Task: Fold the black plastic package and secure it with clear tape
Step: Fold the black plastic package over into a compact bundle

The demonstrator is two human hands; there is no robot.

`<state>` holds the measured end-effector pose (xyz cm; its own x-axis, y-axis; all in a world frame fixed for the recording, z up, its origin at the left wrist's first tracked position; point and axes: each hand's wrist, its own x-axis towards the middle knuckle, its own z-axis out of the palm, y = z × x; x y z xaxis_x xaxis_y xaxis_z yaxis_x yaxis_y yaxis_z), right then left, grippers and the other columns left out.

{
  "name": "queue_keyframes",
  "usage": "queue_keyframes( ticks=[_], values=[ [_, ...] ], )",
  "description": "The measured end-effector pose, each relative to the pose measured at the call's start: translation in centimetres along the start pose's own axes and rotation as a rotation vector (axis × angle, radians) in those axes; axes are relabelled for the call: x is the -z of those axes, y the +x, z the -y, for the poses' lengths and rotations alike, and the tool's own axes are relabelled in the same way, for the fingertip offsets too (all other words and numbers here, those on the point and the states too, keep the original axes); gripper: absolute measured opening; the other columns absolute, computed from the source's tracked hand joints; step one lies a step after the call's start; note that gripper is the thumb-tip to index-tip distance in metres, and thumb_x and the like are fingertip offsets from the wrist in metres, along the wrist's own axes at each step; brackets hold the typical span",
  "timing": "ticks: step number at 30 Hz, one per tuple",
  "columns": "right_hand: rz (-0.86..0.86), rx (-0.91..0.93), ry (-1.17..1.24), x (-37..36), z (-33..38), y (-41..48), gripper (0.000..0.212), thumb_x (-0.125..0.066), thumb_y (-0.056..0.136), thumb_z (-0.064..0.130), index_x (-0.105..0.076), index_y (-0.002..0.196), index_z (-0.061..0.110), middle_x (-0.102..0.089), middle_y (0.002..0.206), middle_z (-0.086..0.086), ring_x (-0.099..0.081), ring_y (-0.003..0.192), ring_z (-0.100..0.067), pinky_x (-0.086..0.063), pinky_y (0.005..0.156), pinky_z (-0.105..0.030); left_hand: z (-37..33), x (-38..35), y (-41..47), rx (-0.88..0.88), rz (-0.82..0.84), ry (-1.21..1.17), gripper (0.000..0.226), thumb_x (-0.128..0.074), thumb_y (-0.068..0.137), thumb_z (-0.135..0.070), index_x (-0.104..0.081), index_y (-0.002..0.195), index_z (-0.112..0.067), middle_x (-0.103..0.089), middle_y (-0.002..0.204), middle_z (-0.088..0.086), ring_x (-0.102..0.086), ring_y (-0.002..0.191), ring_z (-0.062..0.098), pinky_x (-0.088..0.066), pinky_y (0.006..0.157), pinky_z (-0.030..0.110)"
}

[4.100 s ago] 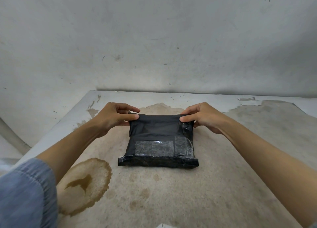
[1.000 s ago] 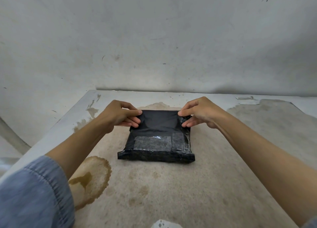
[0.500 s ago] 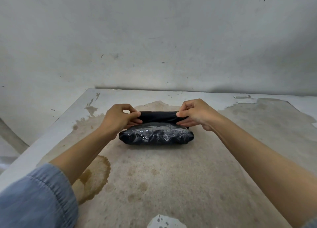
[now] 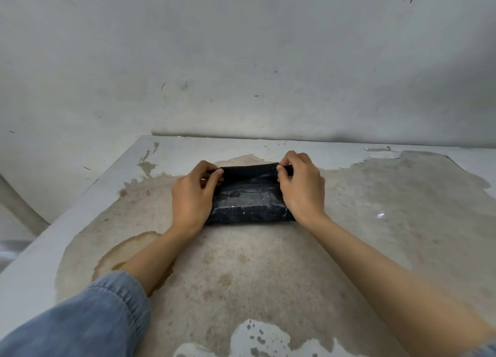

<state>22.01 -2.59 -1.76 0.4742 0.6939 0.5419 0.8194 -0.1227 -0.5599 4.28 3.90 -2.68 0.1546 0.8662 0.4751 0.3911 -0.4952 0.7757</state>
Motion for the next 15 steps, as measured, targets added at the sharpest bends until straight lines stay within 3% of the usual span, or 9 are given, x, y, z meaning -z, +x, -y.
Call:
queue_keyframes(
  ticks=[3,7,11,15],
  values=[
    [-0.043,0.05,-0.045,-0.4,0.0,-0.3,0.009,-0.051,0.094,0.016,-0.056,0.091,0.009,-0.057,0.096,-0.003,-0.054,0.061,-0.02,-0.036,0.055,-0.025,0.4,-0.2,0.0,-0.063,-0.017,0.044,0.014,-0.059,0.093,-0.027,-0.066,0.092,-0.015,-0.072,0.079,-0.002,-0.068,0.076,0.01,-0.054,0.067,0.026],
    [-0.076,0.057,-0.032,-0.7,0.0,-0.4,0.009,-0.051,0.094,0.014,-0.056,0.09,0.007,-0.057,0.095,-0.005,-0.053,0.06,-0.021,-0.035,0.054,-0.025,0.9,-0.3,0.2,-0.105,-0.062,0.077,0.014,-0.062,0.091,-0.027,-0.07,0.092,-0.016,-0.068,0.08,0.001,-0.06,0.073,0.007,-0.046,0.065,0.018],
    [-0.107,0.045,-0.016,-0.9,0.0,-0.5,0.009,-0.051,0.094,0.013,-0.055,0.089,0.006,-0.056,0.092,-0.005,-0.052,0.058,-0.022,-0.036,0.053,-0.026,-0.1,-0.1,0.0,-0.046,-0.068,-0.016,0.012,-0.064,0.09,-0.025,-0.069,0.088,-0.015,-0.066,0.07,-0.007,-0.055,0.056,-0.001,-0.042,0.056,0.012],
    [-0.133,0.048,-0.007,-1.0,-0.1,-0.5,0.01,-0.052,0.093,0.012,-0.055,0.087,0.005,-0.056,0.091,-0.005,-0.05,0.057,-0.021,-0.034,0.053,-0.025,-1.1,0.2,0.0,0.02,-0.045,-0.063,0.01,-0.064,0.09,-0.026,-0.068,0.085,-0.018,-0.069,0.072,-0.004,-0.051,0.041,0.006,-0.049,0.05,0.026]
  ],
)
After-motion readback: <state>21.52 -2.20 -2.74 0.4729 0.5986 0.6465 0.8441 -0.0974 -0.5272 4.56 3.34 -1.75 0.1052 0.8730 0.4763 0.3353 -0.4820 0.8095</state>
